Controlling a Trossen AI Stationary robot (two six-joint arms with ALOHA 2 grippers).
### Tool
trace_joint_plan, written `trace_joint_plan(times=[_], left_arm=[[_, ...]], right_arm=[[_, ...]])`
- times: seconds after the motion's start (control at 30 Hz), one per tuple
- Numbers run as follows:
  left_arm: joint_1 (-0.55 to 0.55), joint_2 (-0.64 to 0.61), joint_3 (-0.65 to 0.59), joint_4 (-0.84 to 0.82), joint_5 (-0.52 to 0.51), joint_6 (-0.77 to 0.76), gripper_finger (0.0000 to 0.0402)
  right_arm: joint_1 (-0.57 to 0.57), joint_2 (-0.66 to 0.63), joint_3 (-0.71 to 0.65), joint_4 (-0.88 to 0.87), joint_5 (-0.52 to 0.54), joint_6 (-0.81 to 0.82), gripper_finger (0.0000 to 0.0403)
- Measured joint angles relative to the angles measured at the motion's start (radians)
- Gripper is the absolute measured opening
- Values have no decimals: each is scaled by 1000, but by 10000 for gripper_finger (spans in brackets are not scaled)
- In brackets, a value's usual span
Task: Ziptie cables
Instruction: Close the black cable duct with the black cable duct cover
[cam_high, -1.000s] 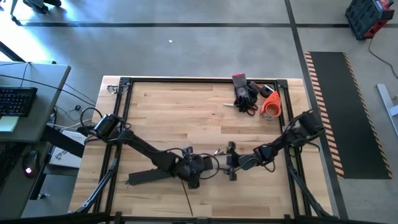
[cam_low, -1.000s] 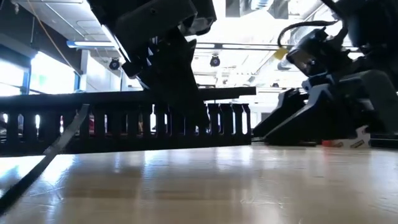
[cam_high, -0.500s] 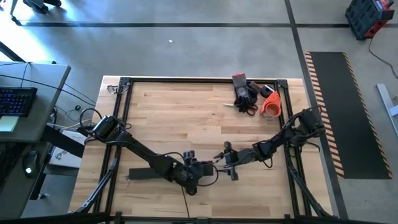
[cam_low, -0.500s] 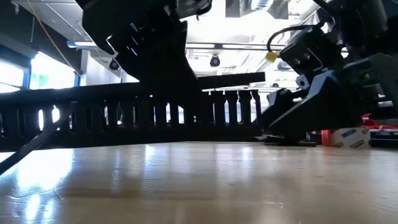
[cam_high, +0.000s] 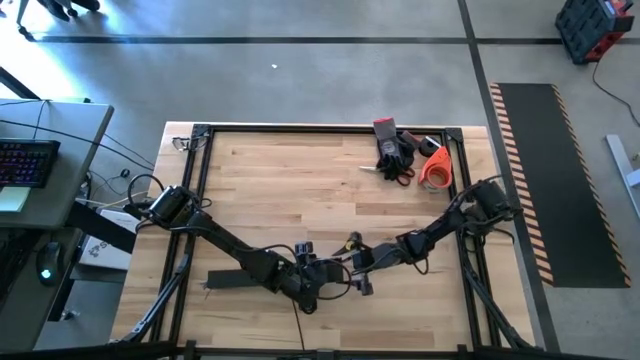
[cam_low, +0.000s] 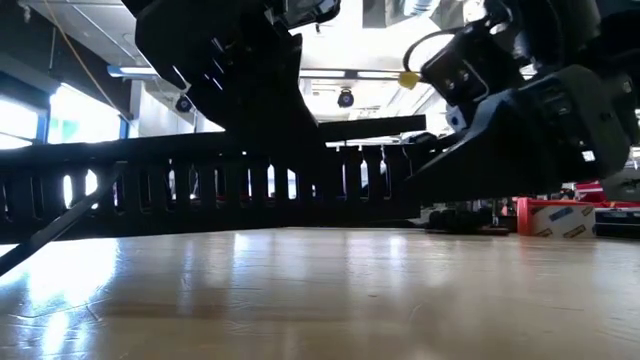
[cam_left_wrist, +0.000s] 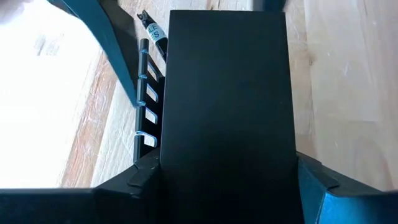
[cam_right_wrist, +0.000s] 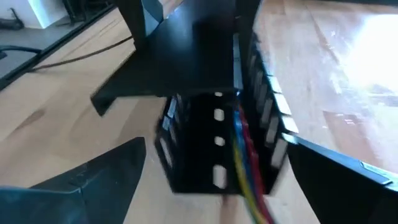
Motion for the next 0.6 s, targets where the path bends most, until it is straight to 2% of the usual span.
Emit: trace_joint_plan(times=[0.23,0.33,0.6], left_arm=[[-2,0,0,0,-16,-8,196],[-7,0,1,0,-31,-9,198],[-22,0,1,3,-50,-9,198]], right_arm=[[38,74,59,23,129,-28,348],[48,86,61,59,160,-43,317],[47,106,61,99,158,-27,223]])
